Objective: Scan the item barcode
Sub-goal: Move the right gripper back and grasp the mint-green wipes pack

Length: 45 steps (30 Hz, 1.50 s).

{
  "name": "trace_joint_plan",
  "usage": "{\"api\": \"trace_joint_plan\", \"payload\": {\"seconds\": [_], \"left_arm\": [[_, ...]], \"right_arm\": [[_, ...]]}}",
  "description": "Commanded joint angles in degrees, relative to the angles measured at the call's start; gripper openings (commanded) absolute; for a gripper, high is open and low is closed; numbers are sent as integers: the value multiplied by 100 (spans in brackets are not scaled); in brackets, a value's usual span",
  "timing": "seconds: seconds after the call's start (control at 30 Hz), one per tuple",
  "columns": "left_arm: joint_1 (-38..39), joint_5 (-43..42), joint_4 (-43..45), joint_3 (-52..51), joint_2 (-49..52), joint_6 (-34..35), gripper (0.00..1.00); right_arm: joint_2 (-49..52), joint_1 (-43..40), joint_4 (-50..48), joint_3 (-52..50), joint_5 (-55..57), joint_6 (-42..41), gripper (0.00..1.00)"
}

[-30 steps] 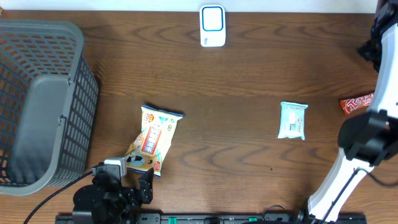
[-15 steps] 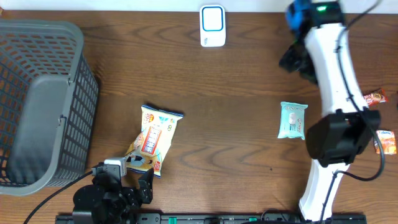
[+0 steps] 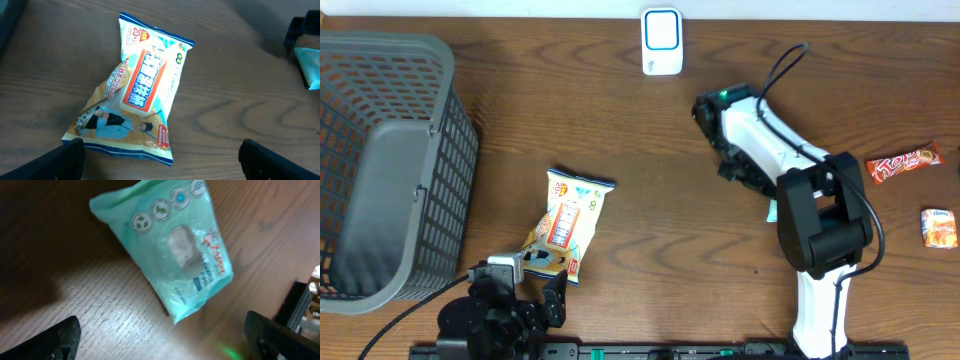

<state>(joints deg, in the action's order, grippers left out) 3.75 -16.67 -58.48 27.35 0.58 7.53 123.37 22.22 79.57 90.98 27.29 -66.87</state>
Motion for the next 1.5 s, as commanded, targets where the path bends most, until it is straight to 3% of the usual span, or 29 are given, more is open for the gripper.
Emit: {"api": "trace_joint_plan", "payload": {"seconds": [0.0,0.2,0.4,0.57,0.6,0.67,0.7,0.73,0.77,0.93,1.07,1.3,1.47], "left_arm": [[-9,-90,7,24,-35,28,98],[-9,-90,7,24,-35,28,98],[-9,-90,7,24,-35,28,98],[-9,-90,7,24,-35,28,98],[-9,-90,7,24,-35,28,98],[-9,-90,7,24,-35,28,98],[-9,-90,7,24,-35,28,98],[-9,-90,7,24,-35,28,98],[-9,-90,7,24,-35,28,98],[-9,-90,7,24,-35,28,98],[-9,-90,7,24,-35,28,98],[-9,-90,7,24,-35,28,98],[-9,-90,9,24,-35,28,98]], "right_arm": [[7,55,-251,-356,645,-184,99],[7,-138,-809,-872,859,-42,99],[9,-391,-2288,-1788,734,1375,99],[9,-573,-3095,-2575,374,1628,96],[9,-595,-3305,-2699,234,1827,89],[9,-634,-3696,-2872,-240,2352,61],[9,-643,-3801,-2920,-426,2511,42],[9,-643,-3829,-2957,-525,2531,13],[9,-640,-3821,-2986,-538,2503,2],[9,-638,-3665,-3045,-763,2455,1],[-15,-688,-3794,-2911,-2774,3506,1],[-424,-970,-3779,-2350,-8384,6013,1],[-474,-1034,-3777,-2345,-9733,6723,1]]}}
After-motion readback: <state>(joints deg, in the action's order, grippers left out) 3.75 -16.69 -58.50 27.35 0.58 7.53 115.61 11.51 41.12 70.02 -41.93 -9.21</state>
